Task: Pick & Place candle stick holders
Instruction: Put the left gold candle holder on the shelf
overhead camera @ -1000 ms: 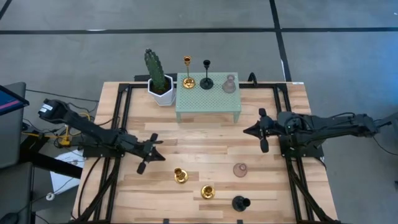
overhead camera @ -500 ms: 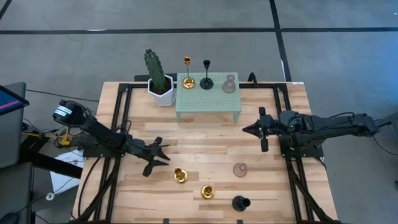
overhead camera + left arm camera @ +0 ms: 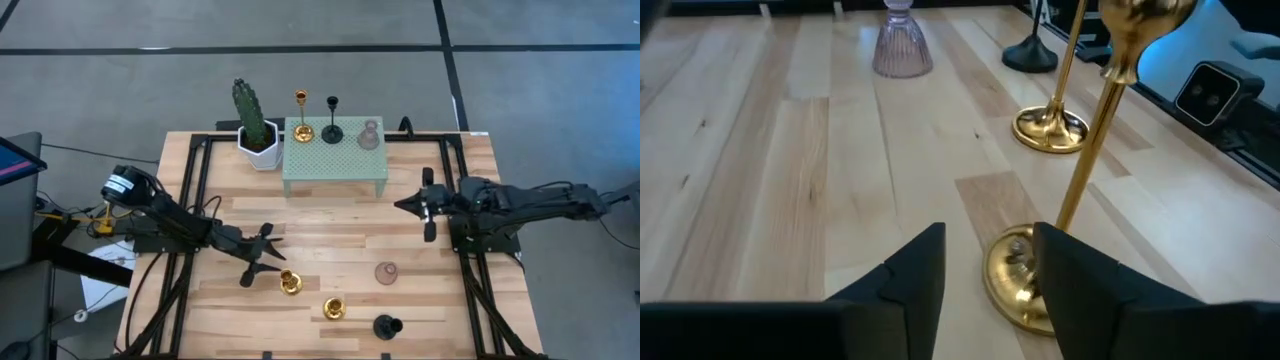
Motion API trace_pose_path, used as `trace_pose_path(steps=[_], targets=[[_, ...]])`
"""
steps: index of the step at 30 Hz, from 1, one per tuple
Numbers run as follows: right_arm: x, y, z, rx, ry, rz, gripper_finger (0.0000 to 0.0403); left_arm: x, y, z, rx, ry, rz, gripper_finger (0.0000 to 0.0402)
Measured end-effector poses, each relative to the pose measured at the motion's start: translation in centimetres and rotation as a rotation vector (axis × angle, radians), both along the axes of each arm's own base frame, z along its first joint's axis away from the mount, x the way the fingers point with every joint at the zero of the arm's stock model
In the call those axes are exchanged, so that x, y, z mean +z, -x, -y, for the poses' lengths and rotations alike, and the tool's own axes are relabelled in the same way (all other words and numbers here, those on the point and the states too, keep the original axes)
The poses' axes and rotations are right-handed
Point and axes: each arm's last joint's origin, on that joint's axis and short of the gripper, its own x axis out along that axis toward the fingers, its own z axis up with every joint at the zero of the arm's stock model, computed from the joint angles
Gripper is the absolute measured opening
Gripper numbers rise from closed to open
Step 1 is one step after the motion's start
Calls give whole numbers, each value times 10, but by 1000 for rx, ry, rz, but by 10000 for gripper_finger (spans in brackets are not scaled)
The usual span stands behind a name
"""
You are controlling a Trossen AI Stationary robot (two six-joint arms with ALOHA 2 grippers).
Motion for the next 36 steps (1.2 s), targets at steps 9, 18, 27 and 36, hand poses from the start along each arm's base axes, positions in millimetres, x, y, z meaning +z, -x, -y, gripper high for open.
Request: trace_pose_path(steps=[9, 18, 27, 36], targets=[[-20, 23, 2, -17, 10, 69, 0, 0, 0, 2, -71, 18, -6, 134], [-43, 40, 3, -28, -24, 183, 0, 13, -8, 10, -128, 41, 40, 148], [-45, 42, 3, -30, -48, 204, 0, 9, -13, 19, -142, 34, 13, 165], [-44, 42, 3, -29, -53, 218, 0, -4, -42, 31, -133, 25, -59, 157]])
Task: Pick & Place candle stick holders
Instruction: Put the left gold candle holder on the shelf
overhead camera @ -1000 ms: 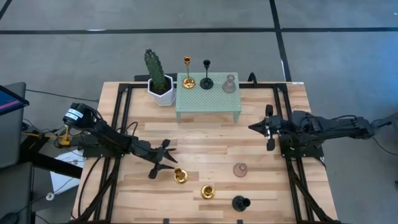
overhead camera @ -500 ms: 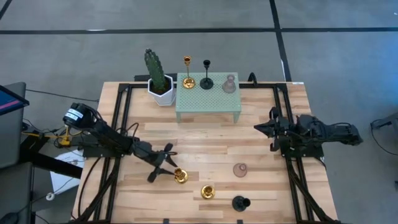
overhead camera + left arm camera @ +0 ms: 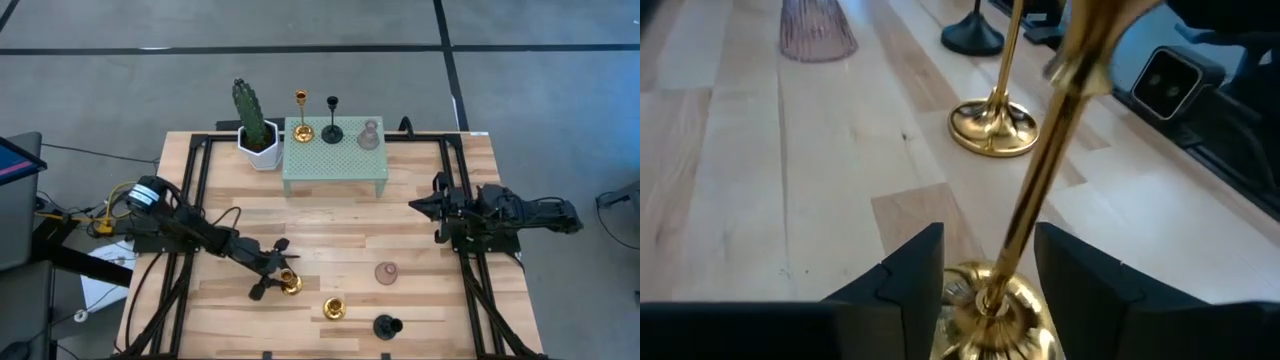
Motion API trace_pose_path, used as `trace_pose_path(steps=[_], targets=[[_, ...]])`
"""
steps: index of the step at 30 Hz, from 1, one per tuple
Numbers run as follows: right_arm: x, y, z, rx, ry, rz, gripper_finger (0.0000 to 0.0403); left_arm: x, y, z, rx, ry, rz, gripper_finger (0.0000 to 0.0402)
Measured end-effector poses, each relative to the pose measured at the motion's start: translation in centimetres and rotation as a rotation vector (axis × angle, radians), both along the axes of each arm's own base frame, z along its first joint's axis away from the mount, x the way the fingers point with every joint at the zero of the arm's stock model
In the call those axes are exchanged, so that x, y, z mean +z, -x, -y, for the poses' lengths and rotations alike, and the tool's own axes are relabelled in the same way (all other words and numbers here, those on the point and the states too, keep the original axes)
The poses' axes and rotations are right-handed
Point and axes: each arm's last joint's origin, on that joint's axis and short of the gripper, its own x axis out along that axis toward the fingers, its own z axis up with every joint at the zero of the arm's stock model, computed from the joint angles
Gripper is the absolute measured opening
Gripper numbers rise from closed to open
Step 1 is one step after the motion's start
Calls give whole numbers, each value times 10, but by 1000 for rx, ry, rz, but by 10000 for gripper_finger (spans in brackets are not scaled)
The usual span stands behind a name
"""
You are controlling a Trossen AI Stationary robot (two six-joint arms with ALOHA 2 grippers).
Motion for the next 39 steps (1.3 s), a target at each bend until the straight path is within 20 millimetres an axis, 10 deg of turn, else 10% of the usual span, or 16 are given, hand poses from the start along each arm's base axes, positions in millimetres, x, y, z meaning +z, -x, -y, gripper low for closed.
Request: trace_pose_path(steps=[22, 39], targets=[[0, 0, 0, 0, 1, 0, 0, 0, -3, 1, 29, 94, -42, 19], [0, 0, 0, 0, 1, -1, 0, 3, -4, -6, 239, 163, -51, 15]])
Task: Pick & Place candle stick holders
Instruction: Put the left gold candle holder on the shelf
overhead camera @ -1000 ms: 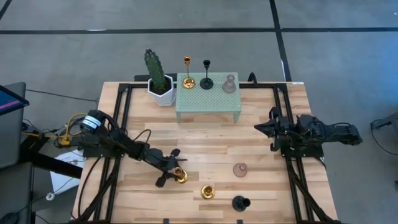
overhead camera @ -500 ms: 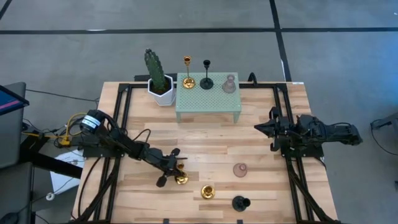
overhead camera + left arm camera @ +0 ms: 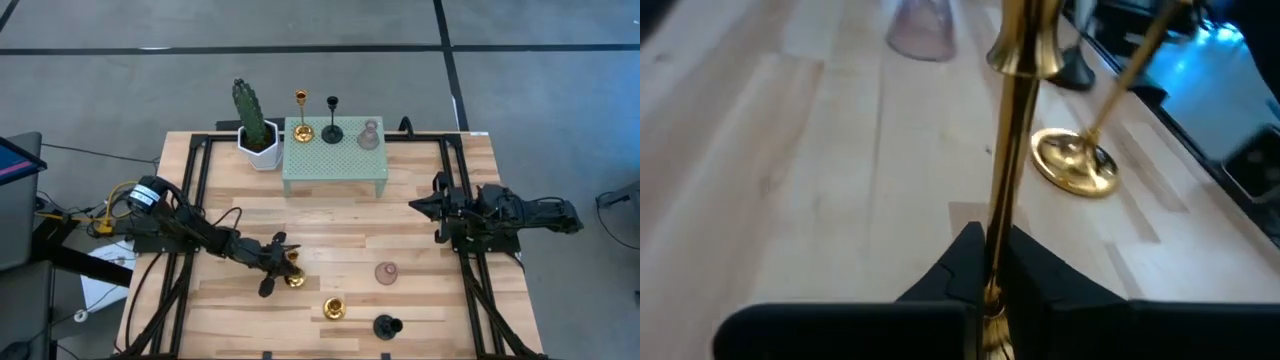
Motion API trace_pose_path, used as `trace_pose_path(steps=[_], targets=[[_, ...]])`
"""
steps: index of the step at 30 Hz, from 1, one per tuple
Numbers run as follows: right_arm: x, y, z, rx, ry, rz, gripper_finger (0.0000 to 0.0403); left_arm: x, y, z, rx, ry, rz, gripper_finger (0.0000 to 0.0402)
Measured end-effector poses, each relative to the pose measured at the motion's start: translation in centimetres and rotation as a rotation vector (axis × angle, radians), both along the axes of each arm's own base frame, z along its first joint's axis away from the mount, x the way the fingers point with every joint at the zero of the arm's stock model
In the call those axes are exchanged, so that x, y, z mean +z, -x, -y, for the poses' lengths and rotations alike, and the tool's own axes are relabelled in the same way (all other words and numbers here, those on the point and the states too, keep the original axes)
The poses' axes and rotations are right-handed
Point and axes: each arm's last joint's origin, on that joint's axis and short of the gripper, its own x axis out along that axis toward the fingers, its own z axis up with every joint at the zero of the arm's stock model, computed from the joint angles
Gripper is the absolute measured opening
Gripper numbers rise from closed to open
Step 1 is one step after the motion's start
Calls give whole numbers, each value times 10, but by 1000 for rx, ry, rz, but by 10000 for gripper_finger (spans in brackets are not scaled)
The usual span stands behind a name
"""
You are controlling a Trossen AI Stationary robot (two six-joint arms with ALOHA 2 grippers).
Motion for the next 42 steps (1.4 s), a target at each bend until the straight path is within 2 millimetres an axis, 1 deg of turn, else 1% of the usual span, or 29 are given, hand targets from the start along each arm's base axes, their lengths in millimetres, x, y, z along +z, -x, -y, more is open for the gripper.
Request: trace_pose_path(steps=[5, 10, 17, 21, 28, 32, 37, 42], targets=[[0, 0, 0, 0, 1, -5, 0, 18, 3, -3, 56, 43, 67, 31], [-1, 0, 0, 0, 1, -13, 0, 38, 8, -7, 101, 67, 139, 14], [-1, 0, 0, 0, 1, -14, 0, 64, 21, -20, 254, 66, 183, 25], [-2, 0, 0, 0, 1, -19, 0, 78, 26, -34, 321, 15, 246, 15], [-3, 0, 0, 0, 3, -38, 0, 110, 27, -63, 448, -93, 362, 20], [-4, 0, 0, 0, 3, -39, 0, 123, 22, -81, 530, -147, 332, 15], [-5, 0, 0, 0, 3, -49, 0, 140, 16, -103, 626, -183, 280, 19], [-6, 0, 0, 0, 4, -59, 0, 154, 13, -125, 717, -214, 218, 17]])
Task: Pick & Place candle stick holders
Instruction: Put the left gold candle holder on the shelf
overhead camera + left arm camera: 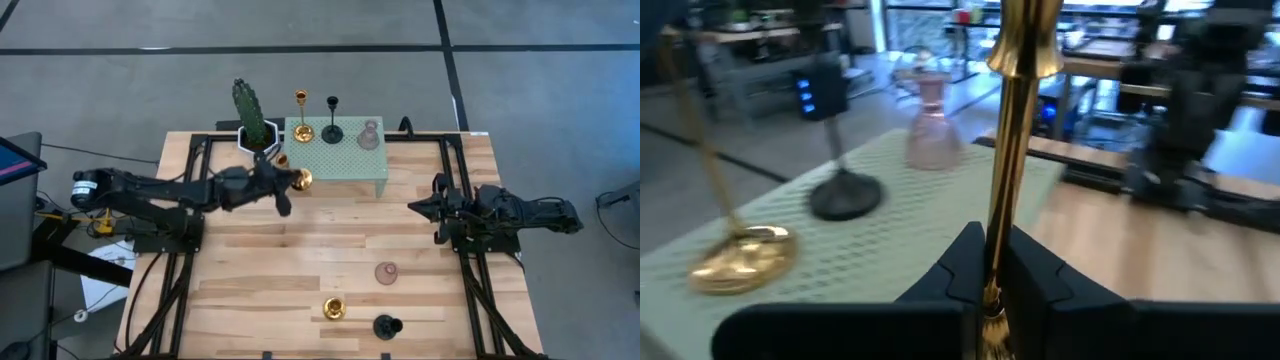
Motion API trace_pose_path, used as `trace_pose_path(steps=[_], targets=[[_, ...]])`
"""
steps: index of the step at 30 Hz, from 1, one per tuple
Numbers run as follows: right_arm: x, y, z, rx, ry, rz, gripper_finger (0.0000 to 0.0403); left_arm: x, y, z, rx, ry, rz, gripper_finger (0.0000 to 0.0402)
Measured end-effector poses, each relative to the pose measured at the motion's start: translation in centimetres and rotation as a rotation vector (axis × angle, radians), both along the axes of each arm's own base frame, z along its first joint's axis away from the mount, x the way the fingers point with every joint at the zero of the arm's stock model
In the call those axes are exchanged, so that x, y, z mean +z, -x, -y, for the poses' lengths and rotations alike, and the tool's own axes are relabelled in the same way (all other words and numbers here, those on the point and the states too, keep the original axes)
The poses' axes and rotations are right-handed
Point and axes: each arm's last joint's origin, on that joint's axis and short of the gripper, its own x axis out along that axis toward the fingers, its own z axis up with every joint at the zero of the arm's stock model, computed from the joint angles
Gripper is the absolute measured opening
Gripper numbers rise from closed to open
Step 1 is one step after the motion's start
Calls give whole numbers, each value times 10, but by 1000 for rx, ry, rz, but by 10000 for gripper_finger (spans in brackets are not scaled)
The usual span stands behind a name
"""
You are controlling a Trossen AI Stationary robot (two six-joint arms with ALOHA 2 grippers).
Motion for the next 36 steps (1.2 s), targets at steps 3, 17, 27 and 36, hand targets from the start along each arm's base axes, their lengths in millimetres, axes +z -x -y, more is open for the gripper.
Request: trace_pose_path(steps=[3, 17, 27, 36], targets=[[-1, 0, 0, 0, 0, -8, 0, 6, 1, -12, 54, -18, 4, 17], [-1, 0, 0, 0, 1, -9, 0, -3, 3, -51, 207, 15, -58, 17], [-1, 0, 0, -4, 1, -10, 0, -18, -3, -73, 212, 68, -91, 17], [-1, 0, 0, -4, 1, -9, 0, -19, -5, -79, 213, 62, -72, 23]])
